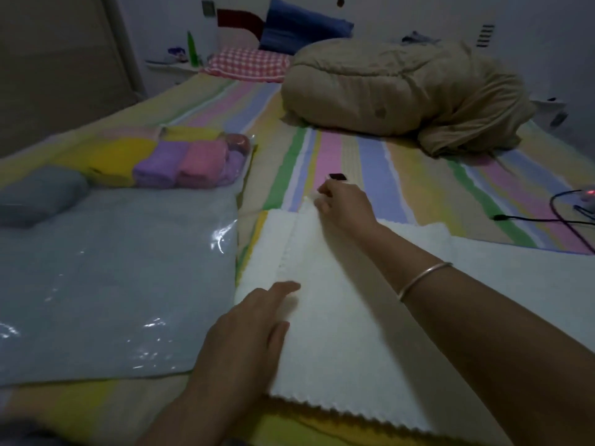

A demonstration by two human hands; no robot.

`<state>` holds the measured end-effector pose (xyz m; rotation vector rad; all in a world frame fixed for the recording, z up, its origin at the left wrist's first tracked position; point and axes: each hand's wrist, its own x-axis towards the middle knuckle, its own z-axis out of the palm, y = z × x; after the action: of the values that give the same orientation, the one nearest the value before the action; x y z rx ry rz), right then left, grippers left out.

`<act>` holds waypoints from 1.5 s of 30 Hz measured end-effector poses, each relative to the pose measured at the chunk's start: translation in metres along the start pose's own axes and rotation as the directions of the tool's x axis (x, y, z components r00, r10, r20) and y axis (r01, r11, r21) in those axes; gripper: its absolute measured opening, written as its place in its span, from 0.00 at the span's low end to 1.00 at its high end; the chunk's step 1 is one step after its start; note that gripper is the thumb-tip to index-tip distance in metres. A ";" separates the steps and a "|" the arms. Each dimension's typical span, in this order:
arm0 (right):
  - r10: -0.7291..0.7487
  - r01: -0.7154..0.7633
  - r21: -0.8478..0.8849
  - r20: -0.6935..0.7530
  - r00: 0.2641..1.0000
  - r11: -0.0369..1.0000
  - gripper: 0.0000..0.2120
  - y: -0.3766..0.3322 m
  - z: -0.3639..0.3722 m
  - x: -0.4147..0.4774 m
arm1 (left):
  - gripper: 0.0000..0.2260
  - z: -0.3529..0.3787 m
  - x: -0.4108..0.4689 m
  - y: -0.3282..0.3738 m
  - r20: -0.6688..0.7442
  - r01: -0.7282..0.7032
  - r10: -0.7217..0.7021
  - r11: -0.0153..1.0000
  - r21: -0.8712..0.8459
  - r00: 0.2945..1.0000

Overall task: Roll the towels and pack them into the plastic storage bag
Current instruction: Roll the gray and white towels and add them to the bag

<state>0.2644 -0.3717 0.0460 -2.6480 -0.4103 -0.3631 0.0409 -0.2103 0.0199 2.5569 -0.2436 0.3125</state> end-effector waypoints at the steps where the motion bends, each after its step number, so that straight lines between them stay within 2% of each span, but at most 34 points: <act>1: -0.018 0.018 -0.011 0.008 1.000 1.000 0.11 -0.009 0.008 0.005 | 0.18 -0.003 -0.002 -0.008 -0.007 0.008 -0.008 1.000 0.014 1.000; 7: -0.002 0.003 -0.024 0.052 0.999 1.000 0.10 -0.038 0.047 0.024 | 0.19 -0.006 -0.002 -0.049 -0.059 0.082 -0.083 0.997 -0.010 0.995; 10: 0.025 -0.023 -0.051 0.050 0.998 0.998 0.10 -0.039 0.061 0.028 | 0.21 -0.006 -0.001 -0.056 -0.021 0.126 -0.127 0.991 -0.043 0.992; 13: 0.027 -0.023 -0.067 0.048 0.998 0.997 0.11 -0.038 0.071 0.027 | 0.19 -0.011 -0.002 -0.052 0.032 0.134 -0.132 0.989 -0.058 0.991; 14: 0.017 -0.014 -0.063 0.041 0.999 0.998 0.12 -0.038 0.072 0.024 | 0.19 -0.013 -0.002 -0.050 0.041 0.126 -0.125 0.992 -0.022 0.991; 16: -0.006 0.006 -0.037 0.013 1.000 0.999 0.16 -0.037 0.070 0.015 | 0.22 -0.022 0.000 -0.044 0.053 0.140 -0.151 0.976 0.170 0.987; 18: -0.031 0.031 -0.015 -0.003 1.000 0.999 0.20 -0.036 0.061 -0.001 | 0.25 -0.027 0.005 -0.041 -0.011 0.096 -0.097 0.953 0.288 0.995; 20: -0.087 0.089 -0.032 0.036 0.996 0.996 0.22 -0.034 0.048 -0.023 | 0.21 -0.019 0.011 -0.036 -0.100 -0.033 0.063 0.961 0.273 0.993; 21: -0.111 0.117 -0.067 0.091 0.990 0.991 0.24 -0.032 0.042 -0.038 | 0.19 -0.013 0.015 -0.029 -0.103 -0.081 0.107 0.970 0.227 0.989; 23: -0.129 0.175 -0.173 0.248 0.960 0.969 0.34 -0.024 0.028 -0.069 | 0.22 0.005 0.022 -0.008 -0.064 -0.138 0.149 0.978 0.155 0.987; 24: -0.117 0.196 -0.225 0.323 0.939 0.955 0.39 -0.016 0.021 -0.084 | 0.23 0.017 0.023 0.002 -0.045 -0.171 0.180 0.973 0.154 0.983; 26: -0.041 0.168 -0.300 0.388 0.921 0.939 0.43 0.008 0.006 -0.108 | 0.25 0.041 0.021 0.013 0.065 -0.198 0.189 0.962 0.190 0.980; 30: 0.158 -0.034 -0.357 0.324 0.933 0.933 0.29 0.071 -0.027 -0.129 | 0.31 0.064 0.013 0.006 0.213 -0.179 0.124 0.948 0.264 0.969; 32: 0.266 -0.140 -0.371 0.314 0.911 0.918 0.28 0.098 -0.041 -0.136 | 0.34 0.063 0.012 0.008 0.245 -0.181 0.118 0.949 0.256 0.962; 34: 0.333 -0.255 -0.294 0.254 0.908 0.921 0.28 0.112 -0.049 -0.142 | 0.37 0.058 0.013 0.015 0.277 -0.168 0.086 0.943 0.286 0.957; 36: 0.385 -0.375 -0.108 0.086 0.919 0.921 0.27 0.114 -0.055 -0.146 | 0.34 0.054 0.015 0.027 0.275 -0.131 0.052 0.952 0.278 0.960; 38: 0.482 -0.475 0.127 -0.027 0.876 0.871 0.25 0.113 -0.060 -0.146 | 0.28 0.054 0.015 0.043 0.168 -0.153 0.124 0.973 0.172 0.978; 40: 0.604 -0.582 0.351 0.057 0.795 0.734 0.24 0.113 -0.063 -0.143 | 0.20 0.059 0.013 0.064 -0.016 -0.263 0.264 0.965 0.010 0.965; 41: 0.644 -0.629 0.447 0.141 0.752 0.636 0.25 0.114 -0.064 -0.141 | 0.16 0.060 0.012 0.079 -0.048 -0.292 0.289 0.955 -0.053 0.956; 43: 0.640 -0.681 0.559 0.313 0.702 0.474 0.23 0.116 -0.068 -0.138 | 0.10 0.061 0.012 0.112 -0.008 -0.248 0.249 0.960 -0.133 0.968; 45: 0.563 -0.699 0.554 0.431 0.705 0.452 0.19 0.115 -0.074 -0.137 | 0.09 0.066 0.019 0.139 0.060 -0.149 0.159 0.979 -0.141 0.985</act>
<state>0.1633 -0.5357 0.0237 -1.8706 0.3811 0.2649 0.0378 -0.3641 0.0400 2.4210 -0.4752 0.2535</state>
